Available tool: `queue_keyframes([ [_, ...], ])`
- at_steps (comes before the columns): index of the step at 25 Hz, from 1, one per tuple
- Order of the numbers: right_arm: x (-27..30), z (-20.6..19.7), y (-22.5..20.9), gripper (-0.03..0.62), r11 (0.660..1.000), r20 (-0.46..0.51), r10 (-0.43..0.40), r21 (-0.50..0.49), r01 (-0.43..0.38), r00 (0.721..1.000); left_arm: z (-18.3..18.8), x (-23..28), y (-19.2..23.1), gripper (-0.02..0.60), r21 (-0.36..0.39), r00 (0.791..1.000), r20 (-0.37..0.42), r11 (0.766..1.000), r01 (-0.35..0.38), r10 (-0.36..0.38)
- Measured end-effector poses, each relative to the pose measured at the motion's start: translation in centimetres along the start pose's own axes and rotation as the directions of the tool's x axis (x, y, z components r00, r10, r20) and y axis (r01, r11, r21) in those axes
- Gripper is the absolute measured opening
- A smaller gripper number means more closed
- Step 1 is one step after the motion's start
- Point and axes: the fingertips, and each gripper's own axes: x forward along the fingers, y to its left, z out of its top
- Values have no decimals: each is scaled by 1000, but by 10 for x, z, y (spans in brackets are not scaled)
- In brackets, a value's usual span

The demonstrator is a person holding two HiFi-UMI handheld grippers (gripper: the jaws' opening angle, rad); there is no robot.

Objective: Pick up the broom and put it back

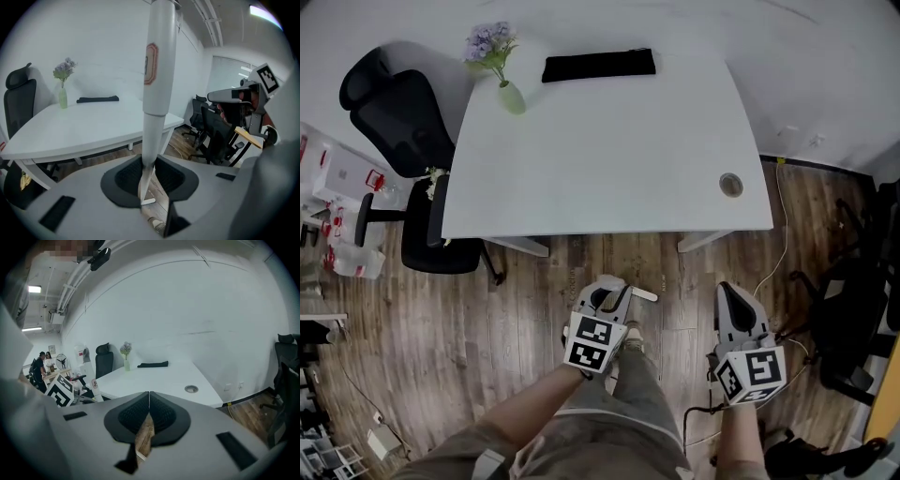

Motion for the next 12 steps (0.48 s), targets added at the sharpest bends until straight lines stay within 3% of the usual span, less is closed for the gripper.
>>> queue_keyframes([
  [6,22,-49,-16,31,997,-23,7,71,-5,1000,-42,45,0,95,40,998,-59,999,0,2],
  [12,36,-77,-29,31,998,-60,-2,55,5,998,-32,76,6,95,80,1000,-16,997,7,-5],
])
